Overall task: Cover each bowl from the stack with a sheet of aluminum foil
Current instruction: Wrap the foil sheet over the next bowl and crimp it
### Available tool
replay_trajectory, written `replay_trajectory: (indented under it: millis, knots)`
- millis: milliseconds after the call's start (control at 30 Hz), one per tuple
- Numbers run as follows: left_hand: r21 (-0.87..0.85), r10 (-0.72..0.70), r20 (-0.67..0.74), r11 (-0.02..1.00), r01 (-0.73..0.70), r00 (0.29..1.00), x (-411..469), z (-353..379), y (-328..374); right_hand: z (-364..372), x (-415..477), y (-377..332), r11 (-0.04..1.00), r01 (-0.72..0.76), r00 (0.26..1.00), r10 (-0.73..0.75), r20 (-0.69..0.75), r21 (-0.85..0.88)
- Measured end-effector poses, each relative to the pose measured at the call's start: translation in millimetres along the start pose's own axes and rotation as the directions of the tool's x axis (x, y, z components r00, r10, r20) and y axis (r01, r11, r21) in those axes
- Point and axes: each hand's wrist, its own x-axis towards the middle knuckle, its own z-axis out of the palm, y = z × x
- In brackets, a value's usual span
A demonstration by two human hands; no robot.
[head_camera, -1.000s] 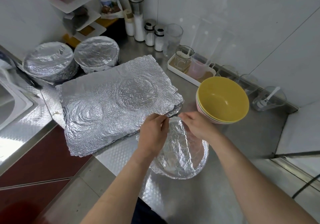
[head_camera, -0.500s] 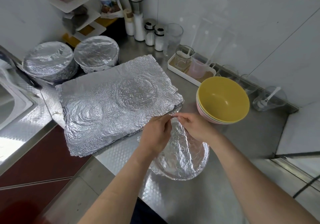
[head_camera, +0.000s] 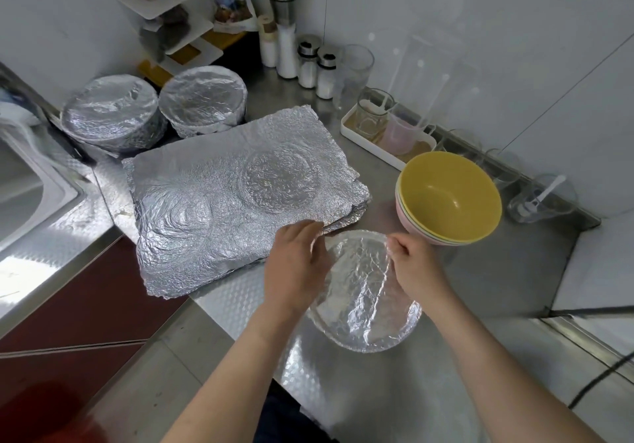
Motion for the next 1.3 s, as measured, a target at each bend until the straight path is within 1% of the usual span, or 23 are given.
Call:
replay_trajectory:
  millis: [100,200,233,300,367,400,433,467,533,600,667,733,800,900,967,1067,1167,1233,1300]
  knots:
    - [-0.017,-0.046,0.004,0.999,0.046,0.999,-17.8,5.2,1.7,-4.3,-2.9,0.0,0.999,0.008,1.000,-0.007,0.009,-0.037]
    - [-0.028,-0.073,-0.008,0.997,0.072,0.997,-25.0,12.7,4.8,-4.0,3.9,-13.3,0.996,0.042,0.993,-0.032,0.113,-0.081]
    - [-0.032,-0.086,-0.013,0.996,0.085,0.996,-25.6,14.1,5.1,-2.0,6.3,-15.1,0.994,0.055,0.992,-0.043,0.121,-0.096]
    - [-0.044,-0.114,0.011,0.993,0.114,0.993,-22.6,13.8,6.3,2.7,6.2,-11.6,0.993,0.056,0.995,-0.046,0.090,-0.102]
    - [-0.041,-0.094,0.048,0.995,0.096,0.994,-15.6,12.2,7.1,4.5,1.7,-4.1,0.996,0.011,0.999,-0.007,0.044,-0.088]
    - [-0.033,-0.055,0.059,0.998,0.057,0.997,-11.6,11.7,7.3,3.1,-2.6,-0.9,0.995,-0.007,0.999,0.010,0.032,-0.097]
    - [-0.017,-0.021,0.056,1.000,0.022,0.998,-8.7,10.8,7.1,0.5,-6.0,0.3,0.994,-0.008,0.999,0.011,0.030,-0.109]
    - [0.000,-0.016,0.039,1.000,0.016,0.999,-8.3,8.7,5.9,-3.5,-8.5,-3.1,0.993,0.015,0.999,-0.009,0.045,-0.119]
    - [-0.003,-0.106,-0.018,0.994,0.106,0.994,-14.5,2.2,4.3,-11.0,-5.0,-16.9,0.994,0.047,0.995,-0.038,0.094,-0.095]
    - [-0.034,-0.236,-0.081,0.972,0.234,0.968,-26.4,-2.6,1.2,-13.8,6.2,-35.8,0.997,0.026,0.982,-0.013,0.186,-0.066]
    - [-0.050,-0.296,-0.073,0.955,0.293,0.952,-34.8,-2.9,-2.2,-7.4,17.6,-48.9,0.994,0.008,0.957,0.023,0.289,-0.105]
    - [-0.082,-0.289,-0.040,0.955,0.285,0.957,-37.3,1.3,-3.2,2.1,21.9,-54.3,0.991,-0.009,0.929,0.058,0.366,-0.137]
    - [-0.121,-0.277,-0.021,0.954,0.272,0.961,-36.2,4.7,-1.7,10.6,22.3,-50.5,0.995,-0.010,0.911,0.051,0.410,-0.103]
    - [-0.171,-0.276,-0.028,0.948,0.268,0.961,-34.9,6.1,-0.6,19.6,24.7,-38.9,0.994,0.040,0.923,0.002,0.385,-0.100]
    - [-0.195,-0.272,-0.025,0.945,0.262,0.962,-35.2,7.3,-0.4,21.5,26.5,-34.2,0.994,0.037,0.918,0.006,0.396,-0.102]
    - [-0.185,-0.245,-0.029,0.954,0.236,0.969,-35.8,9.6,-1.3,17.6,26.6,-36.0,0.994,0.043,0.884,0.008,0.467,-0.099]
    - [-0.179,-0.233,0.003,0.957,0.230,0.972,-30.3,12.1,-2.4,15.6,28.2,-37.5,0.997,0.038,0.846,0.007,0.534,-0.074]
    - [-0.190,-0.238,0.025,0.953,0.238,0.971,-29.0,11.5,-1.8,15.3,26.6,-39.1,0.997,0.038,0.838,0.004,0.546,-0.066]
    - [-0.198,-0.218,0.015,0.956,0.217,0.976,-29.6,11.6,-1.7,15.9,24.9,-40.6,0.996,0.054,0.844,-0.007,0.537,-0.071]
